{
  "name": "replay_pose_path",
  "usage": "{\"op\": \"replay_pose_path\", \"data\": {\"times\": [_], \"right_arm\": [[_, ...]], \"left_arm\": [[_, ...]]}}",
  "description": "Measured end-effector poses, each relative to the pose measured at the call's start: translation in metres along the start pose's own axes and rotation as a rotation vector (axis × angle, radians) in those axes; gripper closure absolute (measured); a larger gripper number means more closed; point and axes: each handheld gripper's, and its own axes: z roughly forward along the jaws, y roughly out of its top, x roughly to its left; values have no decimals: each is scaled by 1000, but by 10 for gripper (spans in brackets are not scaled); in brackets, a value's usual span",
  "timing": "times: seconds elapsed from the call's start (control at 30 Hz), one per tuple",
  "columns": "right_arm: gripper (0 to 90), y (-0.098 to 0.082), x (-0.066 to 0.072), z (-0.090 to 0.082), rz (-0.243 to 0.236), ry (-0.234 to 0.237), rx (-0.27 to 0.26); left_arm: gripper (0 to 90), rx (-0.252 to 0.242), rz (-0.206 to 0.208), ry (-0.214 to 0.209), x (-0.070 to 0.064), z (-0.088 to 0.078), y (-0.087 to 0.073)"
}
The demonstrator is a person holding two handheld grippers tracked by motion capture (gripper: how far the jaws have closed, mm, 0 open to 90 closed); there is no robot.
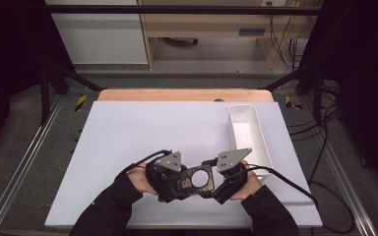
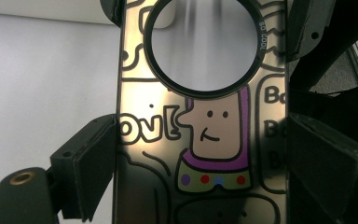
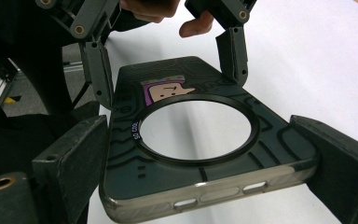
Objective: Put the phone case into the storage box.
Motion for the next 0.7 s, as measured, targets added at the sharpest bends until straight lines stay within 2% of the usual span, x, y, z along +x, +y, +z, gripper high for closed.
{"op": "replay_pose_path", "data": {"times": [0.4,0.67,0.7], "right_arm": [[101,0,2,-2,0,21,1],[102,0,2,-2,-9,31,-13],[101,0,3,-2,-22,30,-20]], "left_arm": [[115,0,23,-18,0,1,-3],[116,-2,30,-29,0,1,-5],[116,-7,33,-27,-1,0,-5]]}}
